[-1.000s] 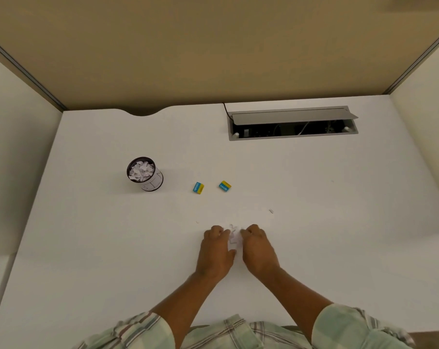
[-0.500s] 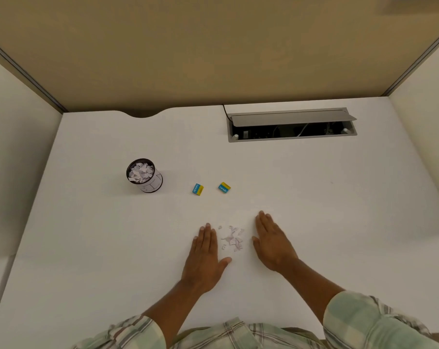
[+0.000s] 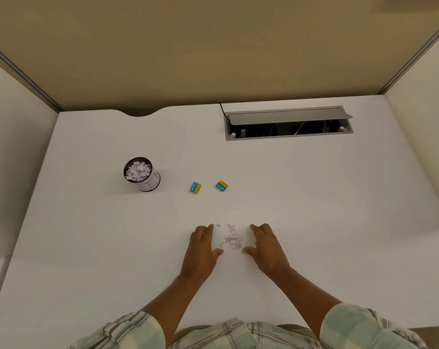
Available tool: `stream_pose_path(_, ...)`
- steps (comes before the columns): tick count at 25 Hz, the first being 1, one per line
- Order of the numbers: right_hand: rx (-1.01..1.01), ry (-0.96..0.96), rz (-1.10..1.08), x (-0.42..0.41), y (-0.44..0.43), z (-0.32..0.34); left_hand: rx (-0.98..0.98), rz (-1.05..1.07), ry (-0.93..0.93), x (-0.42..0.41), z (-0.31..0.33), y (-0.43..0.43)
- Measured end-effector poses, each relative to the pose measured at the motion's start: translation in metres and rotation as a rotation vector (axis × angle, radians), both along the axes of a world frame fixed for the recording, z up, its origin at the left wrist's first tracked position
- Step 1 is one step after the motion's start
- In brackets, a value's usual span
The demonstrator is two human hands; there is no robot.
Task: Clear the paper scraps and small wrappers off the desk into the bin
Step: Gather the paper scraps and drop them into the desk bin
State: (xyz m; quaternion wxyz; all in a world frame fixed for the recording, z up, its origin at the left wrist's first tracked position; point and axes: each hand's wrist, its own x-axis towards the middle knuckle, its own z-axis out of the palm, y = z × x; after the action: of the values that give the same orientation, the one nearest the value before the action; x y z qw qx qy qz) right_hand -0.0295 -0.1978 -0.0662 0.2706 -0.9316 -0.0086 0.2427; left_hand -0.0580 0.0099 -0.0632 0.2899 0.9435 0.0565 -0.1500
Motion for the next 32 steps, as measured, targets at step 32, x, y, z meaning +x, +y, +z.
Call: stream_pose_path(32,0.678,0.262,-0.590,0.049,0.063,0.049,-0.210,0.372,-0.032,0.016,0.021,0.049)
